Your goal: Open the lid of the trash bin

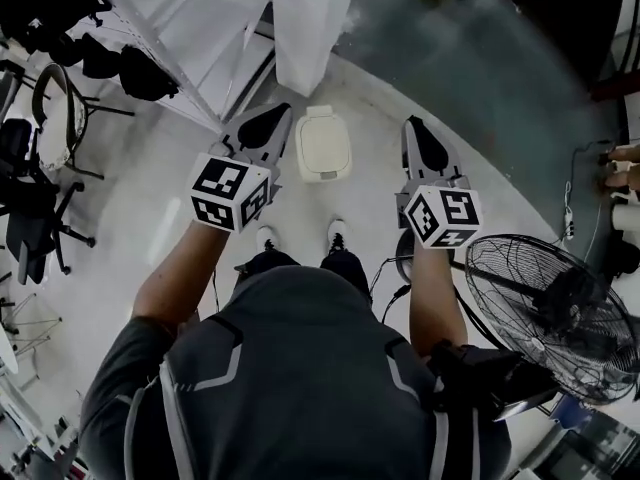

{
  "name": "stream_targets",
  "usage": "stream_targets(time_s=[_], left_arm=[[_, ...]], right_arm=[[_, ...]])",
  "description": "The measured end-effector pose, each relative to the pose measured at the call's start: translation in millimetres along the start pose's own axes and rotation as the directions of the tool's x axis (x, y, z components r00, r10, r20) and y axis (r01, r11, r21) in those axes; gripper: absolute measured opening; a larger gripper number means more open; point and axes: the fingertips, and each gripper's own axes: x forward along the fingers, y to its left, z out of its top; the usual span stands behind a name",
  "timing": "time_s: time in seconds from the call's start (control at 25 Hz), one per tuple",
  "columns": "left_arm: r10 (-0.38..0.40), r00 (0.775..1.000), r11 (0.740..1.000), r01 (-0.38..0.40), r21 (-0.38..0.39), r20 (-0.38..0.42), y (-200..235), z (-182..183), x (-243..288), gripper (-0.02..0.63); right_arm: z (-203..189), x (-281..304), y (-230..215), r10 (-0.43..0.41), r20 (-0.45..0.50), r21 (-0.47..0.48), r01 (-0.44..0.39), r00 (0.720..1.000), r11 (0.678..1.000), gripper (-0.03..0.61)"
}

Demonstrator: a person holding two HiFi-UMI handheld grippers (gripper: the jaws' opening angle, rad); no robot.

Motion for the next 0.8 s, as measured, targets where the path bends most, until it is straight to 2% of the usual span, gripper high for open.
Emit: stream_targets(time_s=[0.28, 0.48, 0.64, 0.8], left_arm=[[0.063, 0.997, 0.994, -0.066, -0.091, -0.036, 3.0, -28.4, 37.2, 0.008], [0.094, 0.993, 0.990, -0.101, -0.099, -0.076, 5.4, -56.1, 48.5, 0.008], [0.079, 0.991, 0.985, -0.095, -0.143, -0.109, 9.1, -87.9, 61.7, 0.008], [0.073, 0.981, 0.985, -0.099, -0.139, -0.180, 12.4, -120.6, 74.5, 0.008]], right_arm=[[-36.6, 31.5, -29.7, 0.087, -0.053, 0.025, -0.086, 0.995, 0.996, 0.028], [-63.1, 44.3, -43.1, 0.108, -0.085, 0.071, -0.102, 0.990, 0.992, 0.026], [-95.5, 57.6, -45.5, 0.130, -0.137, 0.092, -0.118, 0.982, 0.989, 0.026], [-124.2, 70.4, -45.2, 0.148, -0.189, 0.074, -0.136, 0.971, 0.988, 0.026]])
